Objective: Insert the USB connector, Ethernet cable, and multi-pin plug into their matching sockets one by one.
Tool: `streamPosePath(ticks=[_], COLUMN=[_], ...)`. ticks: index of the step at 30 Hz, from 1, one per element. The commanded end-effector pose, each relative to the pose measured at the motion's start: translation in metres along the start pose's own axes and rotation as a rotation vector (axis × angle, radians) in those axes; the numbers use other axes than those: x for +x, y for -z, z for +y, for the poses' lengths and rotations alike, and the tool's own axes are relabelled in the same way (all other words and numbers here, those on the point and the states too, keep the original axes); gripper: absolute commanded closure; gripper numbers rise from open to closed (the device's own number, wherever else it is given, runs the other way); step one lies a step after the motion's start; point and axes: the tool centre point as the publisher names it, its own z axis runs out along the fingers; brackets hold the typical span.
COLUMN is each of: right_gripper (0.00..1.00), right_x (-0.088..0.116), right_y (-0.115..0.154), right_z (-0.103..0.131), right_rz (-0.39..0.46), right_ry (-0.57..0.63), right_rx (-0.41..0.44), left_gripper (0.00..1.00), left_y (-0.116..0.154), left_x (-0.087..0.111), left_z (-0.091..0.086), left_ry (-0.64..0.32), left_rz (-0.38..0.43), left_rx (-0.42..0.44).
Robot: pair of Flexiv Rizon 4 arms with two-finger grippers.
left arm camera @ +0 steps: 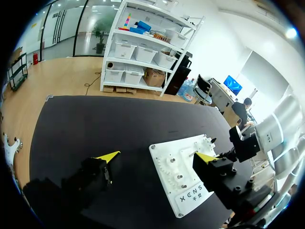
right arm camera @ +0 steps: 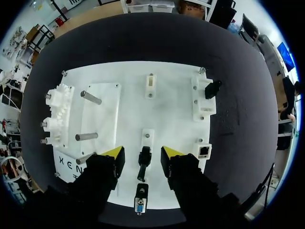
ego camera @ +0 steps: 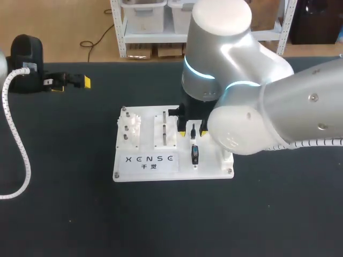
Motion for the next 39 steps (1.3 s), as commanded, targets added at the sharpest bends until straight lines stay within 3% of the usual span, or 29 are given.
streamPosePath(ticks=[1, 11, 39], right_gripper=[0.53, 0.65, 0.80], right_x=[-0.005, -0.005, 0.007], right_y=[0.000, 0.001, -0.011], right_z=[0.004, 0.005, -0.009], right_rz=[0.012, 0.018, 0.020], right_ry=[0.001, -0.002, 0.008], right_rx=[0.004, 0.004, 0.038], left_gripper=[0.00, 0.00, 0.00], left_y=[0.000, 0.000, 0.000], left_x=[0.000, 0.000, 0.000], left_z=[0.000, 0.000, 0.000], left_ry=[0.000, 0.000, 0.000], left_rz=[0.000, 0.000, 0.000], left_rx=[0.000, 0.000, 0.000])
